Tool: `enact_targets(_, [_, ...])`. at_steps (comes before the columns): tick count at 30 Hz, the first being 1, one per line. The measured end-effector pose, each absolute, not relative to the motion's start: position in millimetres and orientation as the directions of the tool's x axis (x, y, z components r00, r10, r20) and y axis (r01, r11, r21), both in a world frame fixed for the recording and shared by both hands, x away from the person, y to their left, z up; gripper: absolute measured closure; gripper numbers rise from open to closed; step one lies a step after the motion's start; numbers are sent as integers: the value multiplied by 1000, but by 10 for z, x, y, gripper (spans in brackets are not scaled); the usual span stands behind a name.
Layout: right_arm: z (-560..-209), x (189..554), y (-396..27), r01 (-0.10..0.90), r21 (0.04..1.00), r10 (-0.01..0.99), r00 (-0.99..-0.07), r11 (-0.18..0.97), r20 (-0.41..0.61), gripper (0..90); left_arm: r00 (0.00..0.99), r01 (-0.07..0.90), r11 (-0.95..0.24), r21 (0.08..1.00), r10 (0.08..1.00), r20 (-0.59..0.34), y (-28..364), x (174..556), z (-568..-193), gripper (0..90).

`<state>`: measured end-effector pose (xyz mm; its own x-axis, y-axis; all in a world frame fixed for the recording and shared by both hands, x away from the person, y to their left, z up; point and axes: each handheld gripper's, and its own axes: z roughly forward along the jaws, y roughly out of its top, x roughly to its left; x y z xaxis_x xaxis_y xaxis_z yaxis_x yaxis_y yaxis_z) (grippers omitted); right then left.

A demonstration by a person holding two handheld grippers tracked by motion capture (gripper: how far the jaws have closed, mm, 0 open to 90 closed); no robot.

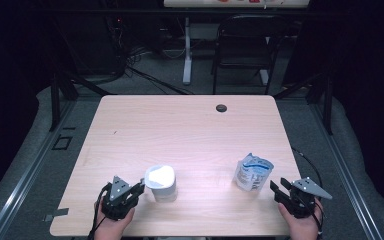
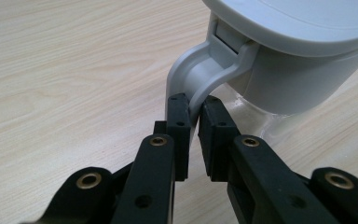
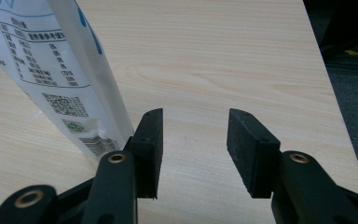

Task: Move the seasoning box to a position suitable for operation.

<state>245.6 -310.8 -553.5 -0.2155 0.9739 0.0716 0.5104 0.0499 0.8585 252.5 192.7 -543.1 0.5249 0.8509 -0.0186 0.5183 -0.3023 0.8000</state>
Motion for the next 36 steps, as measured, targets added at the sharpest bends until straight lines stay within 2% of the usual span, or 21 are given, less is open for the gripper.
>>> enact_targets(7, [-5526, 2450, -3096, 507, 860, 972, -226, 59, 66, 562, 539, 514, -284, 809, 841, -47, 1957, 2511, -5410, 817])
enact_targets(15, [-5517, 2445, -3088, 504, 862, 972, -225, 54, 70, 562, 559, 500, -270, 823, 826, -68, 2045, 2454, -5299, 737])
enact_targets(29, [-5520, 2421, -3093, 503, 864, 976, -200, 27, 86, 560, 486, 510, -166, 844, 865, -124, 2264, 2499, -5220, 633])
enact_targets(36, [-5529, 2412, -3118, 507, 862, 976, -196, 15, 99, 560, 470, 516, -176, 838, 877, -105, 2292, 2496, -5209, 598])
